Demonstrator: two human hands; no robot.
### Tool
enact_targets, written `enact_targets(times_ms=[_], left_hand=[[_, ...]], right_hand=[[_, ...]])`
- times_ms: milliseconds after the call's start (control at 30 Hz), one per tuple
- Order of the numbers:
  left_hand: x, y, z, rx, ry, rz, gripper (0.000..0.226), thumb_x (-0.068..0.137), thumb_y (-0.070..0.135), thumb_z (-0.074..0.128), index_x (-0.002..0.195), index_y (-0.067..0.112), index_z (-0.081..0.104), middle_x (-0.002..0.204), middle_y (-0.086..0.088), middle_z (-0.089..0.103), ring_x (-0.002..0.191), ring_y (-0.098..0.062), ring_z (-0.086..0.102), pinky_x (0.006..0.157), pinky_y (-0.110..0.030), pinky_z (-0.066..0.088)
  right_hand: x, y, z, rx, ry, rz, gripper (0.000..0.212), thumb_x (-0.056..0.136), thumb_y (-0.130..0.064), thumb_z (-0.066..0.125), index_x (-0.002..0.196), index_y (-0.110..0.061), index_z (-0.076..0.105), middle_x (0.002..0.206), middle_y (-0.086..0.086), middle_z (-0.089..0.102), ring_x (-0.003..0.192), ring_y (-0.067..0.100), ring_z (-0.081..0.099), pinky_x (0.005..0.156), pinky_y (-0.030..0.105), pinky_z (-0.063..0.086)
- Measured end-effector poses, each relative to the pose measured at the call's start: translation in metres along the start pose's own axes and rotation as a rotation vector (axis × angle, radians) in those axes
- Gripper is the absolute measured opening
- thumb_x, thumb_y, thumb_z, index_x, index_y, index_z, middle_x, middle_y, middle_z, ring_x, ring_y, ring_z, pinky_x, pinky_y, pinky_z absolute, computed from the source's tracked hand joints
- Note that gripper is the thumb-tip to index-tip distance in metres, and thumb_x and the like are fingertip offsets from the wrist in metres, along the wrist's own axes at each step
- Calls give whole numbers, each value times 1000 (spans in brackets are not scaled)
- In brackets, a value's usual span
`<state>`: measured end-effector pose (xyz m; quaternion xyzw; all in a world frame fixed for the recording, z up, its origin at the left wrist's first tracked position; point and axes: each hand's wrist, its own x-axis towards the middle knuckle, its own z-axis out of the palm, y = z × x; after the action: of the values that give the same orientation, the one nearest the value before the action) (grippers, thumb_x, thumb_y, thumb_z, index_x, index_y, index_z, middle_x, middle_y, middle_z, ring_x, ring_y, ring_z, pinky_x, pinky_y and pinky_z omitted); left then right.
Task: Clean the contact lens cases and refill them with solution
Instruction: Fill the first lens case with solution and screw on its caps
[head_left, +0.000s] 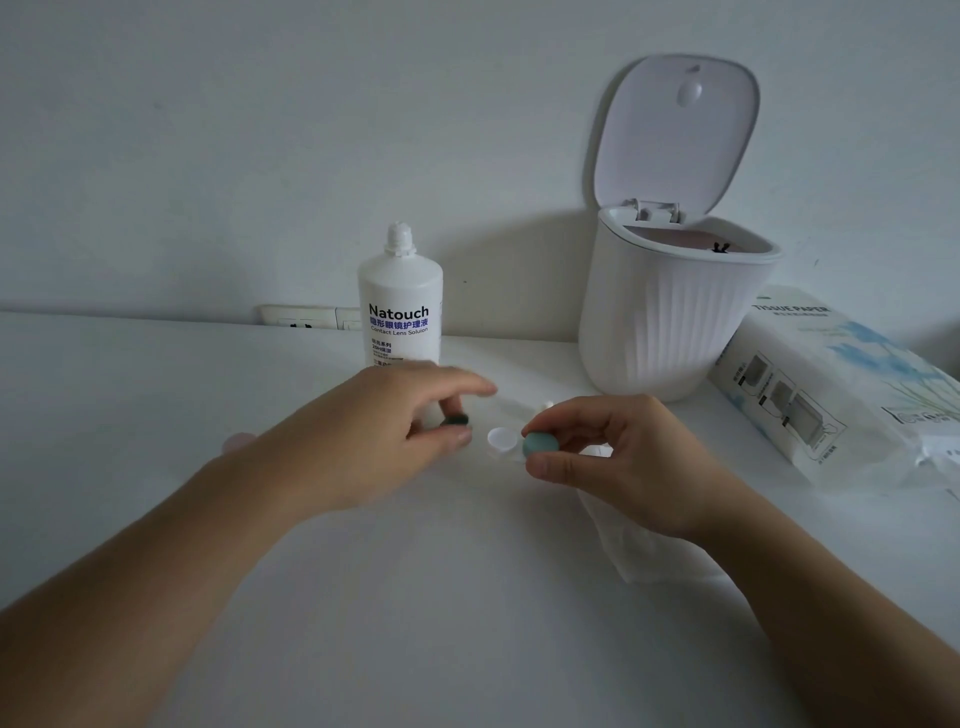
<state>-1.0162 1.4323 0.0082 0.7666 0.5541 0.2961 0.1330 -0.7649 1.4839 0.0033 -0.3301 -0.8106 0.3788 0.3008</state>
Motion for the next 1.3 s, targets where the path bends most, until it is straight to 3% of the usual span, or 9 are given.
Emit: enact_targets(times_ms=[167, 300, 433, 700, 767, 900, 1067, 1200, 1300], left_hand=[[-1, 17, -2, -182, 229, 110, 16, 98, 37, 57, 108, 34, 69, 89, 18, 57, 67, -13, 50, 64, -9, 37], [-3, 21, 0, -315, 229, 63, 24, 79, 48, 67, 94, 28, 66, 77, 19, 62, 56, -21, 47, 55, -18, 39], [-4, 18, 2, -343, 198, 14, 34, 68, 53, 79, 87, 29, 66, 55, 1, 50, 48, -7, 41, 50, -13, 34], [-2, 16, 8, -393, 101, 15, 25, 74, 37, 86, 91, 27, 71, 60, 0, 57, 54, -20, 47, 53, -23, 41], [-3, 16, 8, -388, 93, 23, 26, 74, 38, 86, 91, 27, 71, 62, -4, 60, 56, -26, 49, 53, -23, 41], [-3, 18, 8, -412, 105, 17, 28, 69, 44, 84, 89, 29, 70, 64, -8, 62, 55, -21, 49, 52, -20, 40], [-2, 18, 9, -429, 123, 10, 31, 69, 47, 89, 88, 31, 70, 71, -16, 66, 60, -34, 50, 52, -31, 42], [-3, 17, 9, -409, 113, -4, 29, 68, 46, 87, 88, 33, 70, 64, -15, 60, 56, -30, 49, 53, -24, 40], [-3, 16, 10, -378, 107, -1, 25, 72, 37, 89, 88, 32, 71, 60, -10, 58, 50, -14, 46, 51, -17, 38]], right_hand=[[0, -1, 0, 16, 4, 4, 17, 80, -24, 84, 95, -28, 78, 90, -11, 78, 82, 6, 73, 81, 15, 54], [0, -3, 1, 21, 5, 7, 17, 80, -22, 84, 96, -25, 78, 90, -10, 78, 81, 7, 72, 81, 16, 54], [-1, -5, 0, 17, 2, 5, 18, 80, -23, 84, 97, -26, 78, 89, -12, 78, 80, 4, 72, 78, 12, 52], [-1, -6, 2, 17, -16, -9, 20, 80, -28, 83, 100, -28, 78, 90, -13, 78, 81, 3, 72, 77, 13, 53], [-2, -6, 3, 16, -17, -11, 20, 81, -28, 83, 100, -29, 78, 91, -13, 78, 82, 3, 72, 78, 13, 53], [-2, -6, 2, 18, -15, -19, 19, 81, -28, 83, 98, -32, 77, 90, -14, 78, 82, 3, 72, 77, 12, 52], [-2, -8, 2, 17, -15, -26, 19, 81, -28, 83, 96, -37, 76, 91, -14, 77, 82, 4, 72, 77, 12, 53], [-2, -8, 2, 25, -7, -26, 19, 81, -25, 83, 96, -35, 76, 91, -14, 77, 81, 4, 72, 77, 12, 53], [-2, -10, 2, 29, -11, -30, 19, 82, -23, 83, 96, -33, 76, 90, -15, 77, 81, 2, 72, 76, 10, 52]])
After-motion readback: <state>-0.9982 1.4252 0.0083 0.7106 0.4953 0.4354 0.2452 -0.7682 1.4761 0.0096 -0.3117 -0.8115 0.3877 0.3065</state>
